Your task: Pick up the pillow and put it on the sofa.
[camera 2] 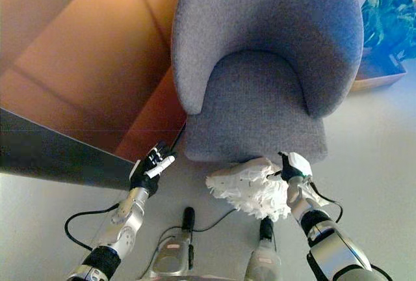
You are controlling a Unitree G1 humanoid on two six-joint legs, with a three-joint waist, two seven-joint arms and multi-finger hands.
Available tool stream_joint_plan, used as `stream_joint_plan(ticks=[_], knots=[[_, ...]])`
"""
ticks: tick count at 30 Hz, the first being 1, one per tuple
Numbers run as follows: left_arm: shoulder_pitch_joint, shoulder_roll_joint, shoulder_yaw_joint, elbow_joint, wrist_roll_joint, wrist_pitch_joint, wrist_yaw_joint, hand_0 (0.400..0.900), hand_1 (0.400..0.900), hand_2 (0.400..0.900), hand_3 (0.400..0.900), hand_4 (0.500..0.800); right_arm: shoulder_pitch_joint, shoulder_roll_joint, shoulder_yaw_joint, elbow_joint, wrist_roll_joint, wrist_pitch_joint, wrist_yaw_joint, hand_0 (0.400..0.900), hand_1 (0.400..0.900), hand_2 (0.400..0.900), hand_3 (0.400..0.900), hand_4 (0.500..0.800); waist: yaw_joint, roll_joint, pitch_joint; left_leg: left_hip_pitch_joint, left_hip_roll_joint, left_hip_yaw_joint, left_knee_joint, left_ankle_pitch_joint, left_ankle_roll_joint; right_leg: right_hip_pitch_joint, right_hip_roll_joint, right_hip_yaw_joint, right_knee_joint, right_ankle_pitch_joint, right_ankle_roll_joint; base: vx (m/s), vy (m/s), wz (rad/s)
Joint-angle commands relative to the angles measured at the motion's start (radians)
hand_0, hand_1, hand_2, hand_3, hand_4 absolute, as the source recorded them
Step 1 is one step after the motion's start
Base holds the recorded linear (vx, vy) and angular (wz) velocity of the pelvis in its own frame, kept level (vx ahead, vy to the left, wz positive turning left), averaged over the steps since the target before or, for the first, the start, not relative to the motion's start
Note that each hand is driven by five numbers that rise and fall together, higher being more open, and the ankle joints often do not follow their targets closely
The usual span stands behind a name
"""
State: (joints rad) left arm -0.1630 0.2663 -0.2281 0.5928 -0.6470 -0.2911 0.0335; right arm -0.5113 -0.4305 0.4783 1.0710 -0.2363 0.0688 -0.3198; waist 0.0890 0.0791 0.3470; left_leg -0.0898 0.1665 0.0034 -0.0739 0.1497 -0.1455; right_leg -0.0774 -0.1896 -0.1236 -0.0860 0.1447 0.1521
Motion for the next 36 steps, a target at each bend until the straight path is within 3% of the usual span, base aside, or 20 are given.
stream_joint_plan(ticks=[1, 7, 17, 27, 32, 36], knots=[[-0.129, 0.034, -0.043, -0.068, -0.036, -0.124, 0.017, 0.900, 0.900, 0.900, 0.900, 0.800, -0.172, -0.058, 0.039, 0.018, 0.038, 0.007, -0.018, 0.900, 0.900, 0.900, 0.900, 0.800, 0.024, -0.048, 0.036, -0.052, -0.015, -0.049, 0.079, -0.107, 0.026, -0.069, -0.102, 0.037, 0.052, 0.004, 0.048, -0.11, 0.007, -0.02], [-0.186, 0.027, -0.061, -0.077, -0.038, -0.142, 0.040, 0.900, 0.900, 0.900, 0.900, 0.800, -0.252, -0.060, 0.040, 0.053, 0.068, 0.013, -0.001, 0.900, 0.900, 0.900, 0.900, 0.800, 0.025, -0.036, 0.083, -0.100, -0.019, -0.050, 0.080, -0.088, 0.024, -0.113, -0.098, 0.036, 0.052, 0.017, 0.045, -0.10, -0.002, 0.02], [-0.228, 0.032, -0.071, -0.085, -0.026, -0.148, 0.057, 0.900, 0.900, 0.900, 0.900, 0.800, -0.321, -0.066, 0.055, 0.079, 0.078, 0.009, 0.111, 0.900, 0.900, 0.900, 0.900, 0.800, 0.025, -0.034, 0.129, -0.136, -0.020, -0.039, 0.088, -0.076, 0.019, -0.157, -0.098, 0.026, 0.060, 0.031, 0.041, -0.03, -0.001, 0.02], [-0.287, 0.020, -0.087, -0.074, -0.022, -0.180, 0.082, 0.900, 0.900, 0.900, 0.900, 0.800, -0.380, -0.068, 0.060, 0.098, 0.065, 0.033, 0.096, 0.900, 0.900, 0.900, 0.900, 0.800, 0.012, -0.030, 0.173, -0.162, -0.024, -0.028, 0.098, -0.072, 0.018, -0.197, -0.093, 0.027, 0.067, 0.045, 0.041, -0.02, 0.006, -0.02], [-0.308, 0.017, -0.091, -0.074, -0.016, -0.191, 0.094, 0.900, 0.900, 0.900, 0.900, 0.800, -0.418, -0.072, 0.080, 0.103, 0.084, 0.037, 0.164, 0.900, 0.900, 0.900, 0.900, 0.800, 0.011, -0.029, 0.173, -0.196, -0.025, -0.022, 0.089, -0.061, 0.019, -0.240, -0.092, 0.020, 0.065, 0.057, 0.042, -0.03, -0.006, 0.00], [-0.317, 0.017, -0.087, -0.068, -0.013, -0.190, 0.099, 0.900, 0.900, 0.900, 0.900, 0.800, -0.427, -0.073, 0.083, 0.096, 0.088, 0.036, 0.163, 0.900, 0.900, 0.900, 0.900, 0.800, 0.009, -0.033, 0.173, -0.204, -0.026, -0.019, 0.084, -0.058, 0.019, -0.254, -0.091, 0.018, 0.067, 0.060, 0.041, 0.00, 0.000, 0.00]])
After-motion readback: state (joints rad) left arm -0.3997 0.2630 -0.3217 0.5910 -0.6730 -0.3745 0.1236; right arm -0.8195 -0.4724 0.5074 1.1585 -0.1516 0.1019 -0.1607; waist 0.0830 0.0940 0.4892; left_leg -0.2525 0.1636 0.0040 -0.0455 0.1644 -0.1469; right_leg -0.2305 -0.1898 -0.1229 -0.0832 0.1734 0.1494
